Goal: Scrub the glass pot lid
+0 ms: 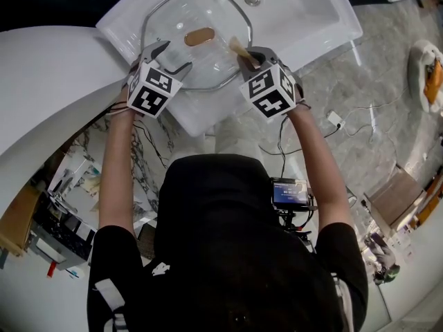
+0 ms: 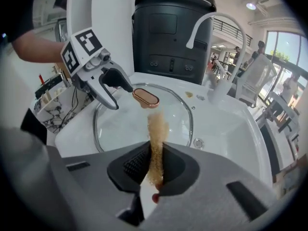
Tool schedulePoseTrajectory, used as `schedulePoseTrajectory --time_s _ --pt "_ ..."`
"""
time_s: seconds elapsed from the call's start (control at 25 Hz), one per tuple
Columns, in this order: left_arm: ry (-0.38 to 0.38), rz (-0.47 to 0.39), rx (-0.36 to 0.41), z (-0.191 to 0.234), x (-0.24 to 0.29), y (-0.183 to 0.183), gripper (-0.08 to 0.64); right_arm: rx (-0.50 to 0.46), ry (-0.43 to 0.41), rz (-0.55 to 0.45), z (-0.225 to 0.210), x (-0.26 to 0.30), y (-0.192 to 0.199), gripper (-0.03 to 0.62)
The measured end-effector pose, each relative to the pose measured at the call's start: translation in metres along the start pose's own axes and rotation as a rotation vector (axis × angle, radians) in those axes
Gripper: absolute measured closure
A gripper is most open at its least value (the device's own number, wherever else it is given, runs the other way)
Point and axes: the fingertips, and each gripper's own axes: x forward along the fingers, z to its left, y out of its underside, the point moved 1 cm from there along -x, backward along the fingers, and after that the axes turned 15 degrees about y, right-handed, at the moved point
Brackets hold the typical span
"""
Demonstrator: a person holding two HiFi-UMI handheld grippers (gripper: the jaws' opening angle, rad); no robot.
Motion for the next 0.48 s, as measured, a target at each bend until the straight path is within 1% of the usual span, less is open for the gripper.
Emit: schedulePoseTrajectory --time_s 0.16,0.48 --pt "-0.001 -0.002 -0.002 0.001 -0.001 0.001 0.264 -0.125 0.032 0.024 -0.003 0.013 0.001 0.578" --pt "-0.003 -0.011 -0.003 0.0 -0.001 0.0 0.264 -0.231 0.002 0.064 0.004 0.026 0.005 0.578"
